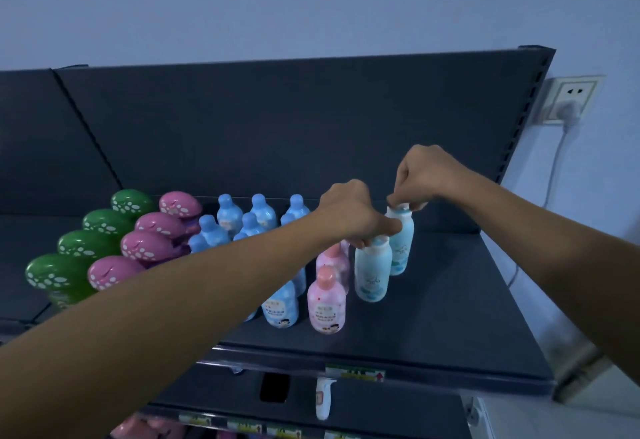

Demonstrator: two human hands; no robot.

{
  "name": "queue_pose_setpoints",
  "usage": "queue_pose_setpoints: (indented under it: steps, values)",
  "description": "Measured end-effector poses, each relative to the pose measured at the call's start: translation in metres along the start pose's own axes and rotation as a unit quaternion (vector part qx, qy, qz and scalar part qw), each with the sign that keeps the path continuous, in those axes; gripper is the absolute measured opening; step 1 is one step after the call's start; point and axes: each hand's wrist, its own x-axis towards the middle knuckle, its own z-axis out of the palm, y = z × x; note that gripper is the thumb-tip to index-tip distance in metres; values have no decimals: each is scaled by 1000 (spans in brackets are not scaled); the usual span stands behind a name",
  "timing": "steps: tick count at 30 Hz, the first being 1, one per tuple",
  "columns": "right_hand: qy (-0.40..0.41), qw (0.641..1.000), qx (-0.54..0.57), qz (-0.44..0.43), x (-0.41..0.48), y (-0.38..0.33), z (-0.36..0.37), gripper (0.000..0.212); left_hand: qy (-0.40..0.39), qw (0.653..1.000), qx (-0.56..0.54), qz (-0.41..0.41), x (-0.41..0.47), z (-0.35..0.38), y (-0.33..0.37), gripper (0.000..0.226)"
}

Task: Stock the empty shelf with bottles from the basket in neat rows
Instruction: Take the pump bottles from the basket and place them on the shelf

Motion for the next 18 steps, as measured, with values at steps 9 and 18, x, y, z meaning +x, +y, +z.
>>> queue_pose_setpoints:
  steps: [9,18]
  values:
    - [18,1000,-4,-16,46,10,12,15,103,990,91,-12,38,12,1,41]
    - [-1,1000,-4,-21,79,9,19,19,97,992,79,-20,63,14,-4,41]
